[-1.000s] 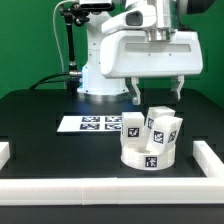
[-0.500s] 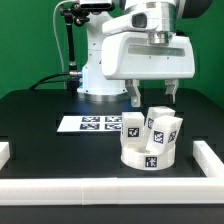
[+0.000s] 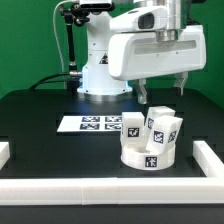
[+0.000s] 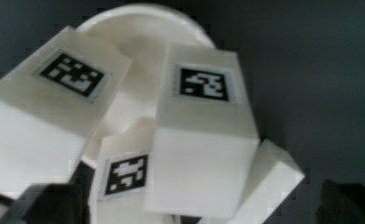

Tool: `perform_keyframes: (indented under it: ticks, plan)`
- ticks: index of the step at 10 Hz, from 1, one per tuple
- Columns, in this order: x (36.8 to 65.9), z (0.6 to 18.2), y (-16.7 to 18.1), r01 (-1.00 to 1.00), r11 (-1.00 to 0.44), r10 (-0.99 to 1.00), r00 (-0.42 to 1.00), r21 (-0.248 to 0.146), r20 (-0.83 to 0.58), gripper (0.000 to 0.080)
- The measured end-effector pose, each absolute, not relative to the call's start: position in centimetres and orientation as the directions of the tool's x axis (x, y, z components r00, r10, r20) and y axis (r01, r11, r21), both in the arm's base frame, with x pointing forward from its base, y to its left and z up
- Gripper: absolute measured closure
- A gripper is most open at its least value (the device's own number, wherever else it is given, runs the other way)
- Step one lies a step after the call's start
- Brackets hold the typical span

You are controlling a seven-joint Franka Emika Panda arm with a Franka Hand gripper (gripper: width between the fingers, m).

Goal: Assemble stool

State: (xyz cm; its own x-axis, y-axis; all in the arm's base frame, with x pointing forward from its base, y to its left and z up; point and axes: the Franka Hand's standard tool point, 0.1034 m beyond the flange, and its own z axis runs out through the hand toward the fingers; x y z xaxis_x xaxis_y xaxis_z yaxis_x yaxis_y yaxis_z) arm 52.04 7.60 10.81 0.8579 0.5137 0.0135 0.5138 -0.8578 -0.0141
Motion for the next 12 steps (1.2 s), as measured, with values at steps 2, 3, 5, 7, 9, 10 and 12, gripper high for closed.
perform_keyframes:
  ticks: [2,3,5,7,9,10,12]
  plan:
    - [52.4,10.3,7.6,0.507,-0.862,0.507,0.862,-0.012,0.005,0.0151]
    - [52.4,9.9,7.8,0.507,-0.862,0.506,0.862,-0.002,0.018,0.0151]
    - [52.6,9.2,7.1,0.511,-0.86,0.511,0.859,0.015,0.034,0.0151]
    - [52.5,9.1,7.1,0.509,-0.86,0.51,0.86,0.015,0.033,0.0151]
    - [52.1,8.9,7.3,0.492,-0.87,0.492,0.87,0.012,0.027,0.0151]
    - [52.2,9.0,7.3,0.492,-0.87,0.492,0.87,0.012,0.029,0.0151]
    - [52.2,9.4,7.5,0.489,-0.872,0.489,0.871,0.011,0.034,0.0151]
